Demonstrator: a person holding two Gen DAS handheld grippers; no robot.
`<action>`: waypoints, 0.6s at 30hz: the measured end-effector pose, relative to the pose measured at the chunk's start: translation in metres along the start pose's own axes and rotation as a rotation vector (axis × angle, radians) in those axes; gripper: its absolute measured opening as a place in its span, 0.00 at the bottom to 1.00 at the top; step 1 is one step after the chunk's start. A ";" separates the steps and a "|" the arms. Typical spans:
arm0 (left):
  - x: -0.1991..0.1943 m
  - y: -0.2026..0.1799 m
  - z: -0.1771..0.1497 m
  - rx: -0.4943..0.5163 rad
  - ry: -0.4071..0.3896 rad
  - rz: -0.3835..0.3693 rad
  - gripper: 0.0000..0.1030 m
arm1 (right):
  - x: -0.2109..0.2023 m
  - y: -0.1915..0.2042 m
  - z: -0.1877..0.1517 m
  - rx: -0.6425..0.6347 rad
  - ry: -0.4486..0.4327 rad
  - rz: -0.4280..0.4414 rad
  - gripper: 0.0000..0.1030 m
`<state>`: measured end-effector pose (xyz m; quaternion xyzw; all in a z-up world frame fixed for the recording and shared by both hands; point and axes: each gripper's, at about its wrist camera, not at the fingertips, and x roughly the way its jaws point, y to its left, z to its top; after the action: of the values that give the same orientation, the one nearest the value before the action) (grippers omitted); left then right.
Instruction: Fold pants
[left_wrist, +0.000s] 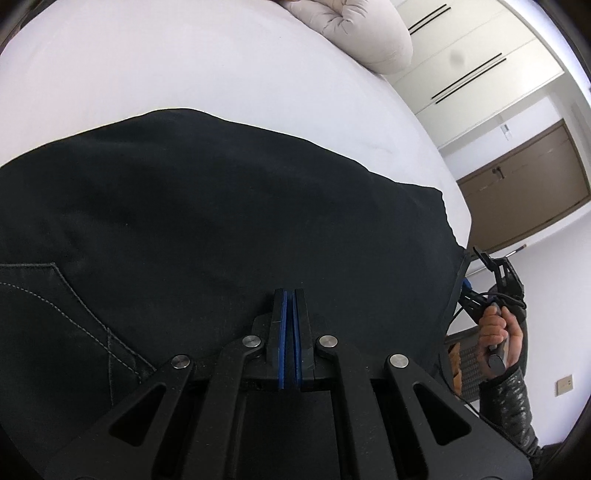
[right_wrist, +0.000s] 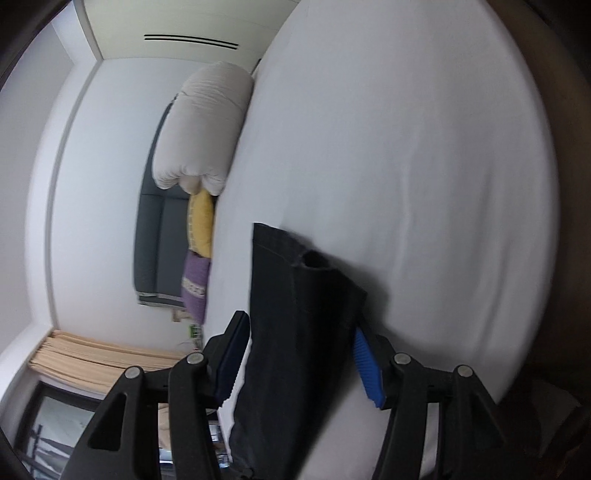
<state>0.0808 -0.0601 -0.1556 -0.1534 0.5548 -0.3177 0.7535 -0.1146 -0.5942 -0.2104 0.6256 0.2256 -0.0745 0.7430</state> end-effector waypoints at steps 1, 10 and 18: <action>0.000 0.001 0.002 -0.001 0.001 -0.001 0.02 | 0.009 0.006 0.001 -0.002 0.006 0.010 0.57; 0.001 0.013 0.005 -0.034 0.004 -0.022 0.02 | 0.050 0.007 0.022 0.041 0.037 0.073 0.12; -0.005 0.026 0.006 -0.059 0.000 -0.047 0.02 | 0.041 0.032 0.008 -0.072 -0.015 -0.017 0.09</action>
<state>0.0932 -0.0383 -0.1649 -0.1886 0.5601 -0.3189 0.7410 -0.0636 -0.5885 -0.1987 0.5960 0.2280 -0.0772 0.7660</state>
